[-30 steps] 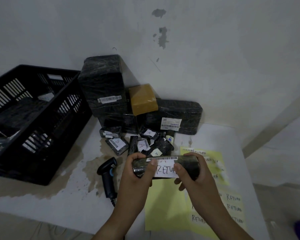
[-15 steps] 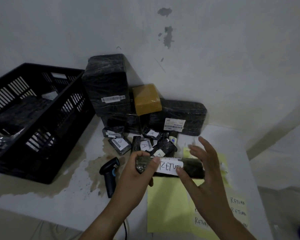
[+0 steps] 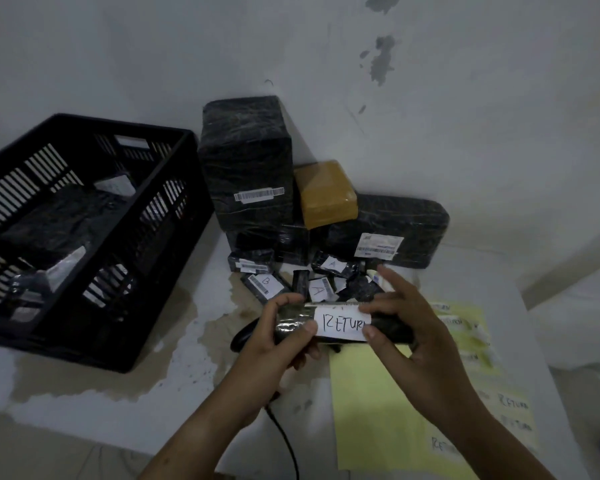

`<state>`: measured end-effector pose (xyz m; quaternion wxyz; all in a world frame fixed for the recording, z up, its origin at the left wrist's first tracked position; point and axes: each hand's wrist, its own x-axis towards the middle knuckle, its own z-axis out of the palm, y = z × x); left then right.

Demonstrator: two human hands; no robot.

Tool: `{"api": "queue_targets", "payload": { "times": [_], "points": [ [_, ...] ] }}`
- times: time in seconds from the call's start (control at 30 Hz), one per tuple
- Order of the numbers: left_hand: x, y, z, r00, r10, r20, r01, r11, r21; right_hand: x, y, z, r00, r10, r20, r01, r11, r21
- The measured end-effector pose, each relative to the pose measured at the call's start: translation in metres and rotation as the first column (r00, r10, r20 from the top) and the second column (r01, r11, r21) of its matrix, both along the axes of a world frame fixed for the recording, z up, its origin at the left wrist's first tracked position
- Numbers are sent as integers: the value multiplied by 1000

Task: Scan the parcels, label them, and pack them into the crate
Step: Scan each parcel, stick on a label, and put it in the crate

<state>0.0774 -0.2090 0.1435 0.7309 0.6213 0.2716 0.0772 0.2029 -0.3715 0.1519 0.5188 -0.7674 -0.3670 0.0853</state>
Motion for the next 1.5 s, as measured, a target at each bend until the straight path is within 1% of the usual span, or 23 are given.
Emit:
{"api": "queue_targets", "payload": {
  "times": [0.1,0.17,0.2,0.23,0.27,0.3,0.33,0.4,0.43,0.47,0.53,0.6,0.67,0.77,0.87,1.0,1.07,1.13,1.17,1.23,1.3,1.37,1.5],
  "points": [
    [-11,36,-1,999,18,34,-18,1000,-13,-12,25,1,979,-18,-202,15,1000,-16],
    [-21,65,4,998,-14,63,15,1000,-7,-20,45,1,958,-20,-286,19,1000,-6],
    [-28,80,9,996,-45,76,43,999,25,-24,55,2,948,-32,-318,39,999,17],
    [-38,97,14,994,-73,77,65,993,101,-30,66,3,934,-49,-355,70,996,46],
    [-48,113,21,994,-88,65,71,972,225,-35,77,3,913,-66,-403,104,992,73],
    [-61,132,28,996,-82,42,60,924,377,-39,88,3,889,-74,-451,132,986,97],
    [-75,152,34,998,-62,18,43,846,531,-44,99,3,866,-84,-493,160,981,113],
    [-106,194,40,1000,1,11,-9,641,768,-51,122,2,822,-78,-565,193,970,147],
    [-120,216,38,999,31,16,-30,558,829,-55,134,2,801,-57,-596,195,966,169],
    [-135,239,33,998,57,16,-43,500,865,-60,146,1,782,-28,-623,187,964,191],
    [-165,287,18,997,81,-6,-29,427,904,-70,175,-1,749,16,-662,161,965,205],
    [-198,334,2,993,83,-82,49,337,940,-80,206,-4,723,34,-690,142,970,197],
    [-226,369,-11,984,70,-165,147,205,968,-86,236,-5,715,44,-698,112,978,177],
    [-254,404,-24,968,45,-245,243,44,969,-89,279,-2,755,42,-654,61,989,135],
    [-265,429,-32,953,66,-295,297,-18,955,-85,324,7,843,94,-530,-46,994,102],
    [-259,449,-34,960,-9,-280,279,-74,957,-72,396,25,957,170,-236,-185,982,-41],
    [-253,454,-30,960,-83,-269,259,-117,959,-62,435,27,970,236,-56,-242,951,-192],
    [-251,457,-28,955,-137,-262,245,-129,961,-53,473,24,943,317,96,-261,890,-373],
    [-251,458,-28,955,-148,-256,239,-125,963,-48,490,21,923,361,135,-269,853,-447],
    [-252,456,-32,961,-148,-235,218,-124,968,-40,522,12,890,440,124,-289,751,-593],
    [-253,457,-36,964,-136,-228,210,-130,969,-34,547,2,870,489,56,-300,618,-727],
    [-252,461,-37,963,-126,-237,221,-126,967,-29,566,-11,859,512,22,-285,513,-809],
    [-253,461,-42,955,-123,-269,255,-117,960,-27,591,-44,827,552,112,-115,361,-925]
  ]
}}
